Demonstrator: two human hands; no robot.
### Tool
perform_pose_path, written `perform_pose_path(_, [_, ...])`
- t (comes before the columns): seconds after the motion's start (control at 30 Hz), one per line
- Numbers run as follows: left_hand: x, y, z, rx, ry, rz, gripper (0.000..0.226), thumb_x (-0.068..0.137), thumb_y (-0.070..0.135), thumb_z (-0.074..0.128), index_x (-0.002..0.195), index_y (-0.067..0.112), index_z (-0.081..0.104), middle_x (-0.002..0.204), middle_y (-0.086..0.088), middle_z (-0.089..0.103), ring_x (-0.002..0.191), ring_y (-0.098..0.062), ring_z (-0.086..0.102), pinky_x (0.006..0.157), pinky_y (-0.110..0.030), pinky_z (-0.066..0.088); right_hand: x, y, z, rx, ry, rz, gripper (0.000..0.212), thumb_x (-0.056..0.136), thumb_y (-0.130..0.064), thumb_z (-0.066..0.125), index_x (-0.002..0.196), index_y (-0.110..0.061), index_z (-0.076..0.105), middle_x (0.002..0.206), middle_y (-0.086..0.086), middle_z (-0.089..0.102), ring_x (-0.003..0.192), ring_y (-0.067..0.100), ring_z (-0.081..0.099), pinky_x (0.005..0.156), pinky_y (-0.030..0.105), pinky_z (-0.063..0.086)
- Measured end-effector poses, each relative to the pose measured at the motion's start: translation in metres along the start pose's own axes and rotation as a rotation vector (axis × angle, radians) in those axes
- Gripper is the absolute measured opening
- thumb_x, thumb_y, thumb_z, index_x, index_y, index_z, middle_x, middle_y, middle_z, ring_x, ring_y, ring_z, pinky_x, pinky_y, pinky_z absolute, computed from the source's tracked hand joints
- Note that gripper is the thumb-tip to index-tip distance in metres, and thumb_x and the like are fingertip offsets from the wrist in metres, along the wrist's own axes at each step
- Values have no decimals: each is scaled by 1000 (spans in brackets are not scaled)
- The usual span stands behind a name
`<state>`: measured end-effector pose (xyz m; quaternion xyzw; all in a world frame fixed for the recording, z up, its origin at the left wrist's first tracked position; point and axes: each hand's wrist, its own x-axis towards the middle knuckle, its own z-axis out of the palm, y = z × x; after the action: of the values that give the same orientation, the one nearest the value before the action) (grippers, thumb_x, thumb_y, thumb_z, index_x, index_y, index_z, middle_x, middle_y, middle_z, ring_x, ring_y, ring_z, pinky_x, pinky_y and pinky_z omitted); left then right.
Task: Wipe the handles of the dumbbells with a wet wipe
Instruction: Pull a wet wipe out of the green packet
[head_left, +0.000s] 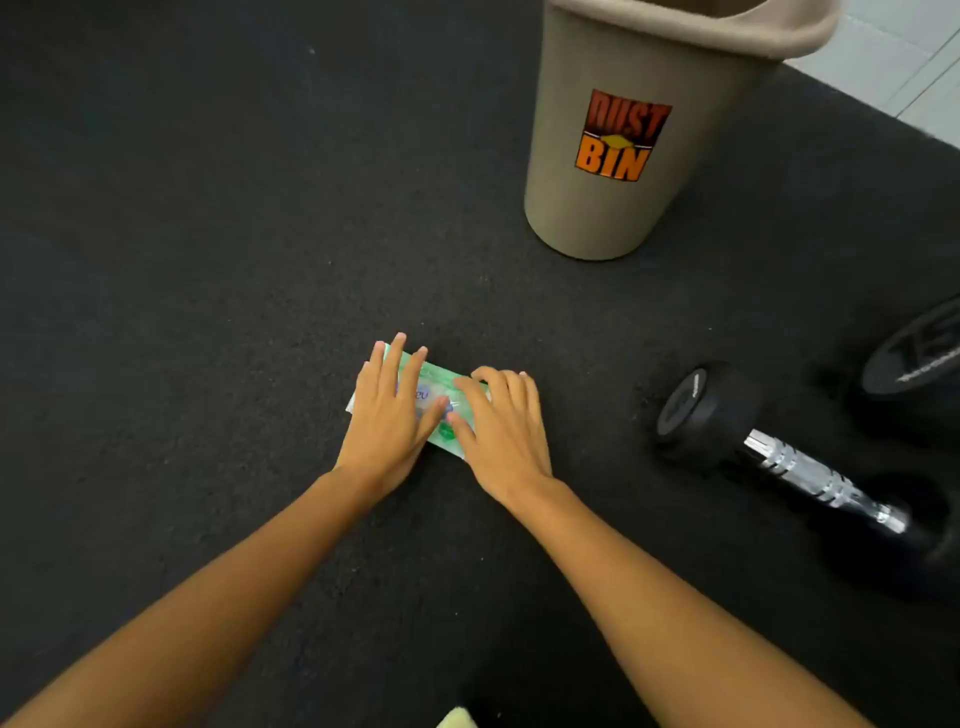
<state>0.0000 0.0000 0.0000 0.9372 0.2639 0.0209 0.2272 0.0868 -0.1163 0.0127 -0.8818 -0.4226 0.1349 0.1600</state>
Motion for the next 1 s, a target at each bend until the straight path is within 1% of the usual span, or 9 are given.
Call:
perform_pose_path(0.1, [-1, 4, 3, -228, -33, -94, 55, 96, 37, 39, 142, 10, 26, 154, -6, 15, 142, -19, 8, 113, -28, 7, 3, -5, 6, -36, 57, -5, 34, 90, -31, 53, 121, -16, 52, 120, 8, 51, 108, 24, 46, 102, 40, 34])
perform_pose_path(0.17, [-2, 7, 6, -318, -55, -124, 52, 98, 31, 37, 143, 11, 24, 155, -3, 13, 142, -14, 4, 111, -22, 4, 6, -8, 8, -59, 76, -1, 30, 89, -29, 54, 117, -17, 55, 114, 8, 53, 101, 24, 48, 96, 38, 37])
perform_pose_path(0.3, [-2, 8, 10, -371, -39, -127, 50, 99, 27, 33, 144, 8, 22, 155, -3, 12, 142, -11, 2, 108, -17, 2, 12, -11, 7, -72, 151, 1, 17, 87, -24, 57, 102, -17, 62, 102, 7, 57, 93, 24, 51, 89, 39, 42])
perform_pose_path(0.43, [5, 25, 17, -441, -53, -125, 52, 99, 29, 33, 145, 8, 19, 155, -2, 12, 141, -9, 2, 106, -12, 0, 17, -1, 0, -64, 153, 24, 17, 90, -21, 52, 103, -15, 62, 105, 7, 57, 98, 24, 50, 95, 39, 38])
perform_pose_path(0.57, [19, 46, 28, -476, -102, -120, 54, 100, 32, 28, 146, 9, 11, 156, -1, 6, 141, -8, -3, 109, -17, -1, 23, 25, -14, -66, 149, 87, 20, 93, -22, 46, 108, -16, 57, 111, 4, 55, 104, 22, 48, 97, 35, 32])
perform_pose_path(0.67, [25, 55, 38, -452, -116, -62, 49, 101, 26, 22, 146, 9, 11, 156, -2, 3, 140, -7, -7, 110, -17, -4, 28, 42, -22, -55, 123, 132, 21, 94, -21, 44, 110, -15, 56, 113, 3, 55, 105, 21, 47, 98, 34, 31])
perform_pose_path(0.73, [26, 58, 43, -420, -116, -28, 47, 102, 23, 21, 146, 9, 11, 156, -4, 2, 139, -6, -8, 110, -18, -4, 28, 49, -26, -24, 118, 142, 19, 95, -20, 43, 108, -14, 56, 111, 4, 57, 104, 21, 48, 97, 34, 32])
perform_pose_path(0.87, [28, 60, 46, -384, -91, -11, 47, 101, 21, 21, 145, 7, 11, 156, -6, 4, 142, -12, -6, 109, -16, -5, 27, 51, -30, 14, 86, 167, 15, 95, -19, 44, 101, -14, 56, 106, 2, 59, 100, 20, 48, 90, 31, 32])
perform_pose_path(1.0, [27, 60, 46, -378, -87, 3, 46, 101, 22, 21, 145, 9, 11, 156, -5, 4, 140, -10, -6, 110, -17, -4, 26, 50, -35, 119, 83, 236, 10, 95, -17, 44, 94, -12, 53, 102, 4, 61, 100, 23, 49, 87, 32, 32])
